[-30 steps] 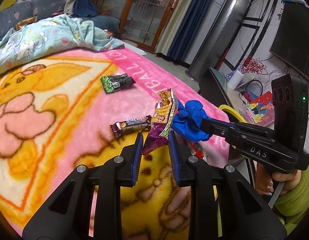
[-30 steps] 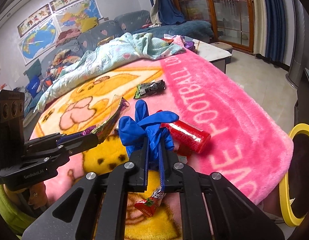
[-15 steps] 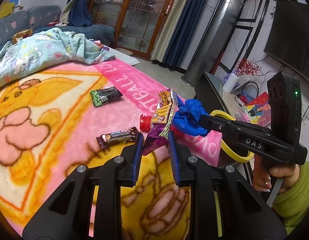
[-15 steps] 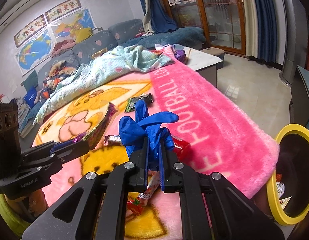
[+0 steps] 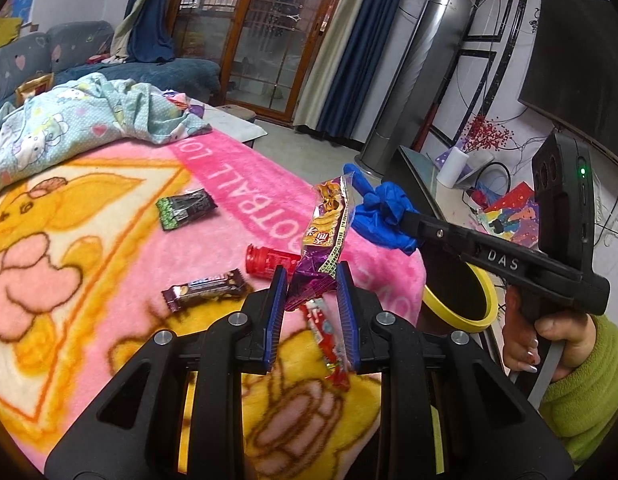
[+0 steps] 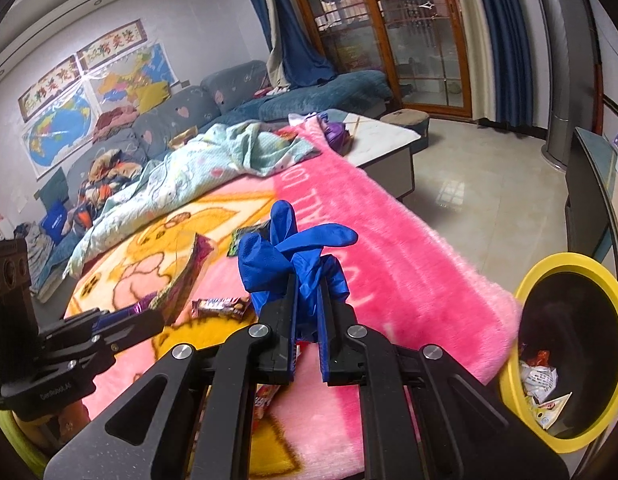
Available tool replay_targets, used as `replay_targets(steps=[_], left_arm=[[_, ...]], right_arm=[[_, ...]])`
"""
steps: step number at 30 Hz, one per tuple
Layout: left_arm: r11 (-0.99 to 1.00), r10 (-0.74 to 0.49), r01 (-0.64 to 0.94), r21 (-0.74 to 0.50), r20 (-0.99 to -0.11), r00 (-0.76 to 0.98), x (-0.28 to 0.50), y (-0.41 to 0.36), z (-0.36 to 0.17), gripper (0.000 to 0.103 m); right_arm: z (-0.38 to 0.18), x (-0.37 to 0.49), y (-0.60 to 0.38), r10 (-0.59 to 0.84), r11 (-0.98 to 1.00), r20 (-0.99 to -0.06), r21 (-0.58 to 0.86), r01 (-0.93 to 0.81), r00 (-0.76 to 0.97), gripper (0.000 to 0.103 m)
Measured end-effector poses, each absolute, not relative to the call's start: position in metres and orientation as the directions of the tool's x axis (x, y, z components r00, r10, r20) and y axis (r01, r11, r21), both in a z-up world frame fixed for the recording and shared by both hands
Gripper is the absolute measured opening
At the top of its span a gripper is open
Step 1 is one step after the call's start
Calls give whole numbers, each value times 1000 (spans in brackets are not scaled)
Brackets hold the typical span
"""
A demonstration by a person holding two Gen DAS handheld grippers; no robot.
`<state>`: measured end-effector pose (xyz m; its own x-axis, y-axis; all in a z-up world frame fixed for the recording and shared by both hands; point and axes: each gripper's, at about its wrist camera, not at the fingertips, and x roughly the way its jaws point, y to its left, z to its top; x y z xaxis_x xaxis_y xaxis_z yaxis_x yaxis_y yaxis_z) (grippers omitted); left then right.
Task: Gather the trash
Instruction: 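Lift the purple wrapper and blue glove and carry both over the yellow-rimmed bin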
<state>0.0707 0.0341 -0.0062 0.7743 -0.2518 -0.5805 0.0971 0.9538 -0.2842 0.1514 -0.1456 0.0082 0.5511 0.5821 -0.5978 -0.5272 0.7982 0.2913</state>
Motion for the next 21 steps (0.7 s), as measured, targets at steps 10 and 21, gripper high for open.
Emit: replay_targets(steps=[10,21], left_arm=[[953,-273,136,-269,-576,770,81,8,0,19],[948,-310,202,-246,-569,762,92,-27,6,19]], right_arm=[[15,164,-178,536,840,-579,291,-458,614,8],[17,178,-230,457,890,-563,293,-351,689,8]])
